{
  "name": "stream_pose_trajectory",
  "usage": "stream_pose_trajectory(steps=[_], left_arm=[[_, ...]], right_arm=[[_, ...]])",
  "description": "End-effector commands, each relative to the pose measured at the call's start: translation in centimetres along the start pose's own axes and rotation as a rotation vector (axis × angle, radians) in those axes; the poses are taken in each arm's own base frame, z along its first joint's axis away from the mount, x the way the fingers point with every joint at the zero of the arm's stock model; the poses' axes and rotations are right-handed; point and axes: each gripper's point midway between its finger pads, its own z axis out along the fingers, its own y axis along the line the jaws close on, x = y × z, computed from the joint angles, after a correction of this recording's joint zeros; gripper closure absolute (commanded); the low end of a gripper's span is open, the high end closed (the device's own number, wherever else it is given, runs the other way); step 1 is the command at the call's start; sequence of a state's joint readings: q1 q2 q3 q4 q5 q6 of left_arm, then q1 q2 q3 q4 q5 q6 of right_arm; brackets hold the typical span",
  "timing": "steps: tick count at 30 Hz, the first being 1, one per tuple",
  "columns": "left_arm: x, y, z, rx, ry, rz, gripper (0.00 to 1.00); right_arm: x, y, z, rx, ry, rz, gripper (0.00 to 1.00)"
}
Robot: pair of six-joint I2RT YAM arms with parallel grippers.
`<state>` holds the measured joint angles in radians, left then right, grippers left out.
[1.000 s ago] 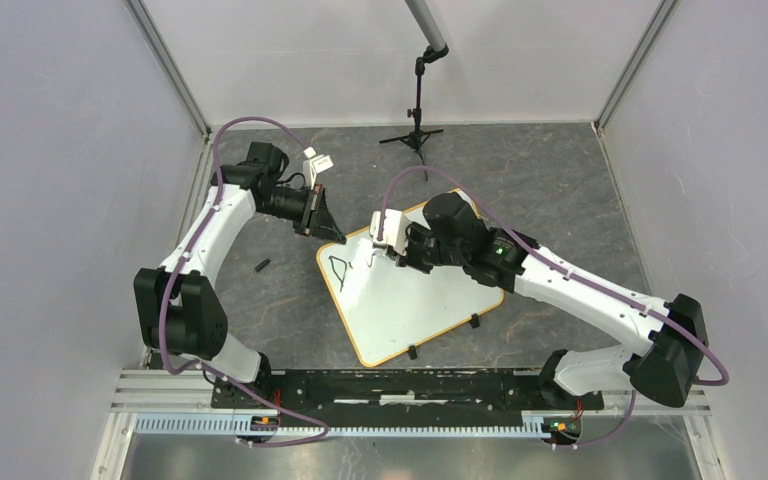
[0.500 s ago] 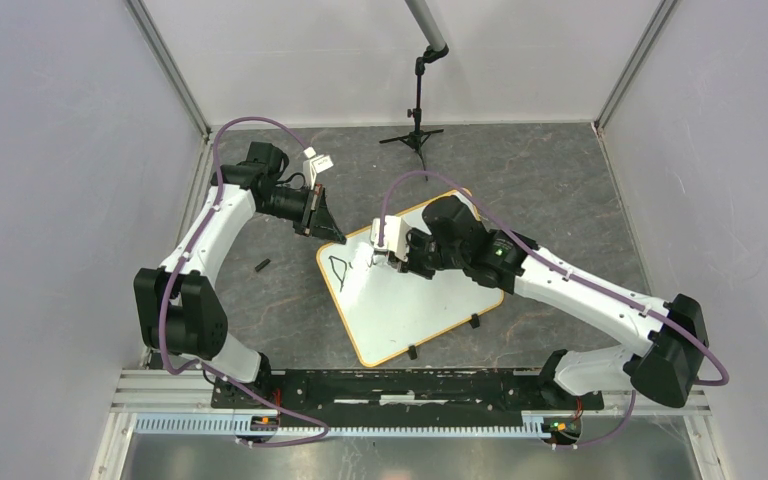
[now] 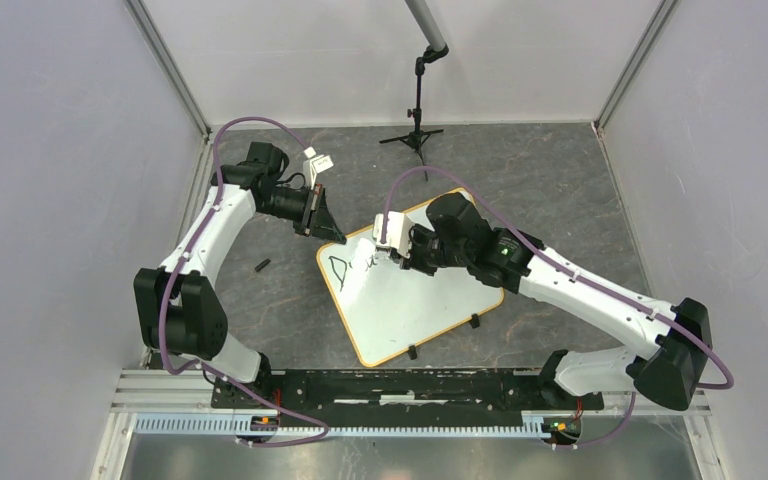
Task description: Write a sentence on the whiteboard
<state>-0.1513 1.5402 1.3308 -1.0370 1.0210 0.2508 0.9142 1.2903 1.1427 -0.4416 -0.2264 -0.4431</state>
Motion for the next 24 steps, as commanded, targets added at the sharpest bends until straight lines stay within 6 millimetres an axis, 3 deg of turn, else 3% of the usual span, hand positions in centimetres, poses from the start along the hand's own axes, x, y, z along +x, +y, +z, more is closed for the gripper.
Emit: stream_pose_trajectory(steps=[1, 9, 24], left_arm=[[-0.5, 0.2, 0.1, -0.025, 0.003, 0.057, 0.98], [-0.4, 0.2, 0.1, -0.027, 0.004, 0.058, 0.98], [-0.4, 0.0, 0.0, -0.028, 0.002, 0.061, 0.98]], right_arm=[[-2.4, -2.0, -0.8, 0.076, -0.059, -0.026, 1.00], [-2.0, -2.7, -0.2, 0.098, -0.044, -0.021, 1.00], [0.8, -0.7, -0.1, 0.059, -0.015, 0.004, 1.00]])
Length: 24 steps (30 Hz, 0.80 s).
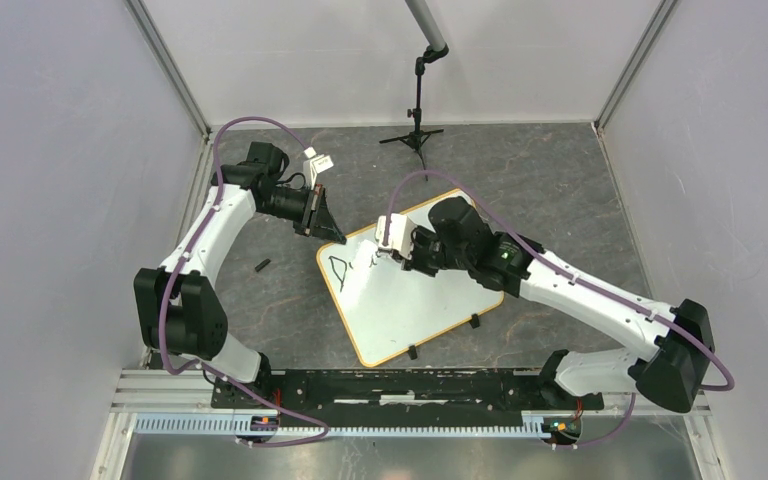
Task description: Write a sentence on the whiteboard
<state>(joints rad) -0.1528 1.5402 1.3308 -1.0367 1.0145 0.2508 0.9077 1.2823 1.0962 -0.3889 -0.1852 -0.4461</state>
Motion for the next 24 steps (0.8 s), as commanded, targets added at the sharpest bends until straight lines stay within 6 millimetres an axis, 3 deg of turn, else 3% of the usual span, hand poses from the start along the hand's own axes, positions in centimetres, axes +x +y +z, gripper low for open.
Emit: stream_pose_trajectory(steps=[1, 9, 16, 24], left_arm=[[-0.4, 0.0, 0.0, -0.023, -0.001, 0.061, 0.98], [-0.4, 0.0, 0.0, -0.023, -0.001, 0.061, 0.98], [-0.4, -0.1, -0.1, -0.025, -0.003, 0.063, 0.98], [-0.4, 0.1, 0.0, -0.027, 0.002, 0.059, 0.98]], right_arm=[[-0.2, 0.1, -0.5, 0.004, -0.026, 0.010, 1.00], [-0.1, 0.7, -0.4, -0.020, -0.034, 0.019, 1.00], [-1.9, -1.0, -0.3, 0.030, -0.058, 0.012, 1.00], [-2.3, -2.7, -0.3, 0.077, -0.057, 0.020, 1.00]])
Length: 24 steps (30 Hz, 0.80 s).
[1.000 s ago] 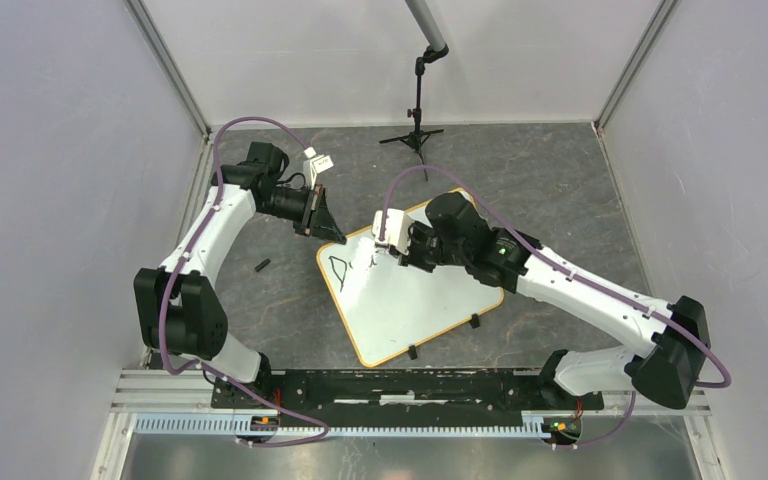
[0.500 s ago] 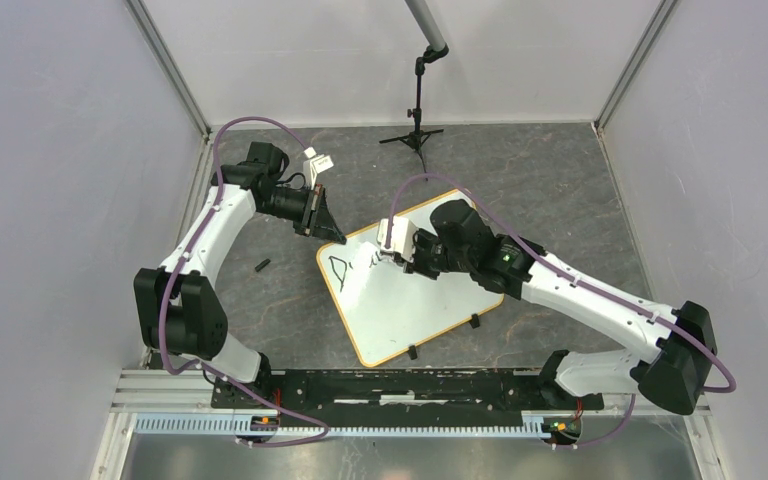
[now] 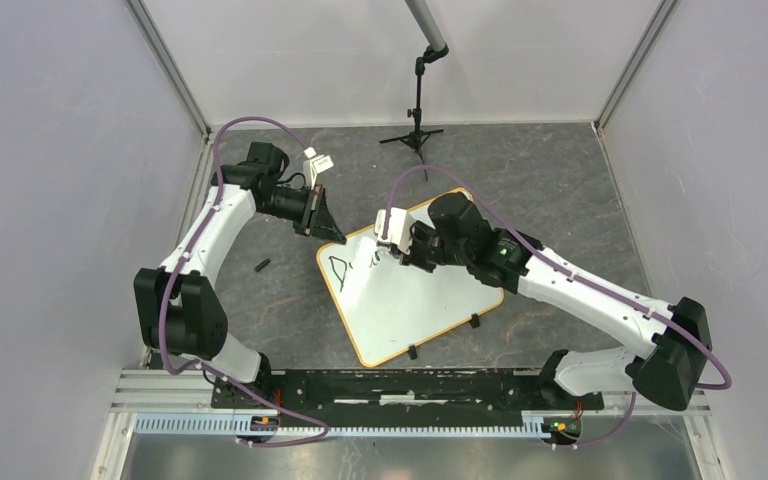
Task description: Write a sentence on the whiteboard
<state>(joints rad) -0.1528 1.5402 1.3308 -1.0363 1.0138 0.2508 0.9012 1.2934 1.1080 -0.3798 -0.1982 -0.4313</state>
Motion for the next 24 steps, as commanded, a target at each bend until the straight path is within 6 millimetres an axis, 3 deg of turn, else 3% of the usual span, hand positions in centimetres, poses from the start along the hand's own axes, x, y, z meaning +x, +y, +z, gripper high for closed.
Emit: stream_pose_trajectory(steps=[1, 9, 24], left_arm=[[-0.4, 0.1, 0.0, -0.026, 0.001, 0.060, 0.98], [-0.4, 0.2, 0.1, -0.025, 0.004, 0.055, 0.98], [-0.4, 0.1, 0.0, -0.027, 0.001, 0.056, 0.98]], right_arm=[[-1.8, -2.6, -0.5, 0.084, -0.042, 0.005, 1.00], [-0.6, -2.7, -1.2, 0.090, -0.018, 0.014, 1.00], [1.9, 0.8, -1.0, -0.023, 0.007, 0.046, 1.00]])
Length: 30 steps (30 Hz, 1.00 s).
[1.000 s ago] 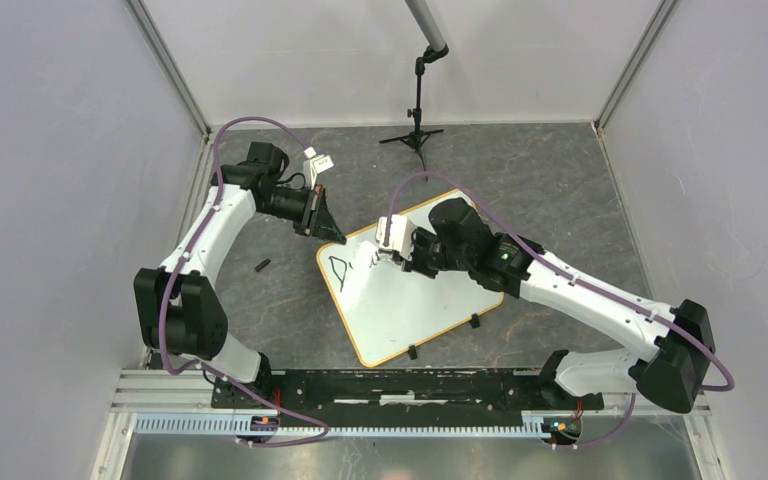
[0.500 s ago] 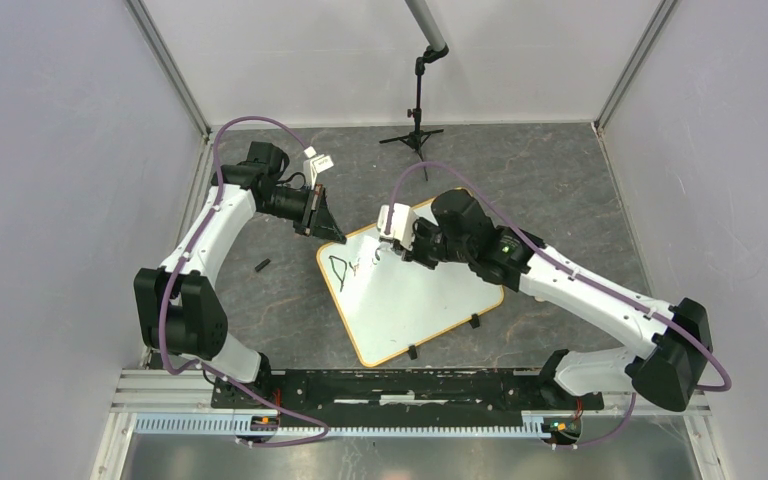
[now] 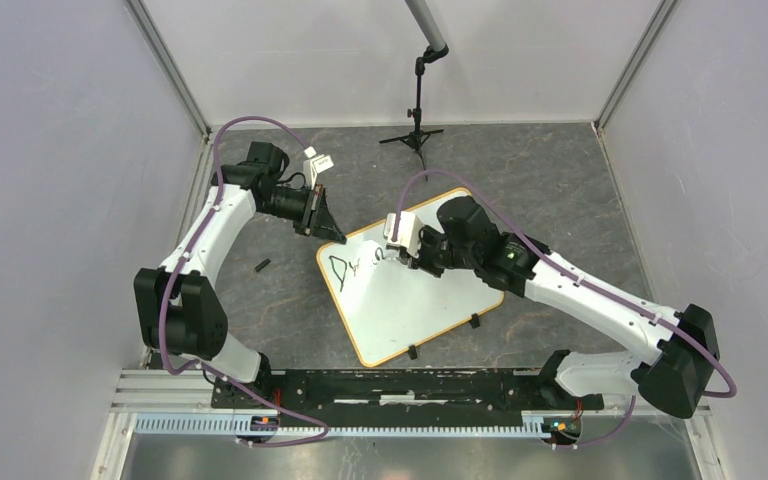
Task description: Write a sentence on the whiteboard
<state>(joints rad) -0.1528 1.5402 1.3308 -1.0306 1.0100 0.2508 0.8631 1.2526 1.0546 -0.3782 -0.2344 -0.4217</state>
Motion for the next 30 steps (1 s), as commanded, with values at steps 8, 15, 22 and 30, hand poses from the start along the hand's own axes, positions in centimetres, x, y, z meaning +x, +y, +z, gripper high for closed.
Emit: stream_pose_trajectory(steps=[8, 15, 22, 30], left_arm=[[-0.3, 0.0, 0.0, -0.022, 0.004, 0.051, 0.98], [-0.3, 0.0, 0.1, -0.020, 0.004, 0.050, 0.98], [-0.3, 0.1, 0.1, -0.022, 0.005, 0.051, 0.98], [-0.4, 0.2, 0.1, -0.026, 0.007, 0.047, 0.98]], right_arm=[[-1.7, -1.1, -0.4, 0.040, -0.028, -0.001, 1.00], [-3.0, -2.7, -0.6, 0.093, -0.043, -0.015, 1.00], [-2.3, -3.1, -0.7, 0.109, -0.022, -0.019, 1.00], [-0.9, -2.8, -1.3, 0.117, 0.004, -0.023, 1.00]])
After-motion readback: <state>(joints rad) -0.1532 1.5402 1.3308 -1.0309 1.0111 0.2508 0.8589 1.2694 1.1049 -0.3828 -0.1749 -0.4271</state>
